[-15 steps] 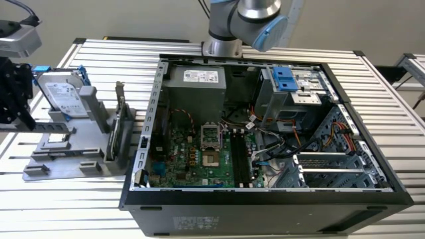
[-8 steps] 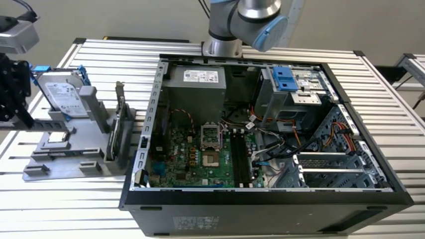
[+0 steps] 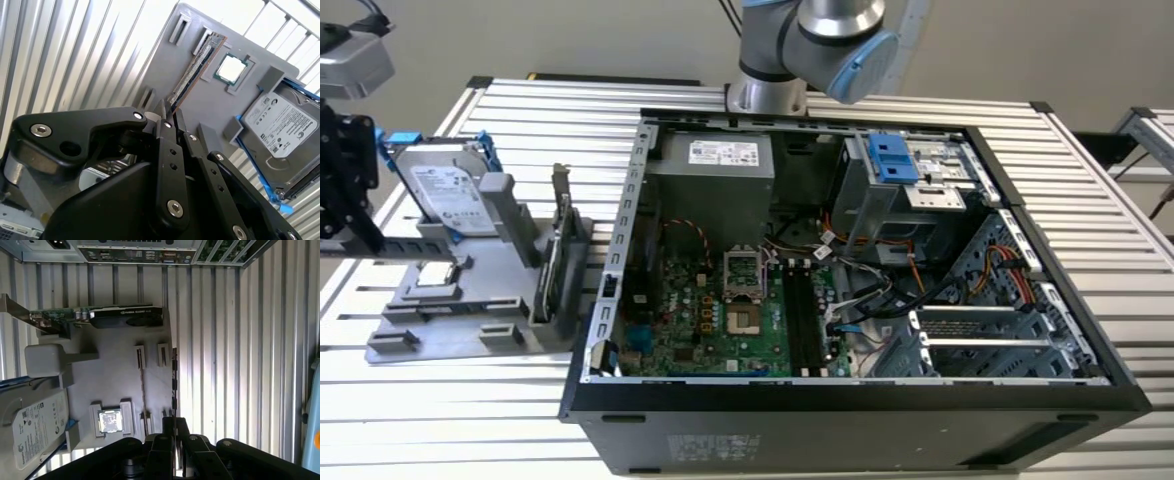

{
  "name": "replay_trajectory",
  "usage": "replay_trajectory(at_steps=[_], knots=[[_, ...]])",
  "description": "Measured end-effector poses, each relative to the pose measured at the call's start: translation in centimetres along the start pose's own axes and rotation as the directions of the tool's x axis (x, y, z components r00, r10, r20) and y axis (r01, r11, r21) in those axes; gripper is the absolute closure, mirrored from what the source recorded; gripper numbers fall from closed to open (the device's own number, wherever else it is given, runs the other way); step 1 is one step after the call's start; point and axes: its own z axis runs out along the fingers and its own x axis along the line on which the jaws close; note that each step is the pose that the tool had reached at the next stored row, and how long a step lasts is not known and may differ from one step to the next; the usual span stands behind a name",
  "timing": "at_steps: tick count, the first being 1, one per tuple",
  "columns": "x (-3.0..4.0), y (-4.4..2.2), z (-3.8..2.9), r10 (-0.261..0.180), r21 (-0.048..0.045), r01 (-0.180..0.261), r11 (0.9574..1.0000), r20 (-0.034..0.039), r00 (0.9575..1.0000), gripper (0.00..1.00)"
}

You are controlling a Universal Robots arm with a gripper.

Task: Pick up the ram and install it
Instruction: 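Pick up the ram and move it above insertion slot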

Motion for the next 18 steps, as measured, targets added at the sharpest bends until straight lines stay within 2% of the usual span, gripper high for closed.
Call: replay_trajectory(at_steps=[18], knots=[[-0.06, 0.01, -0.99, 0.000, 0.0001, 0.000, 1.0000, 0.0000, 1.0000, 1.00]])
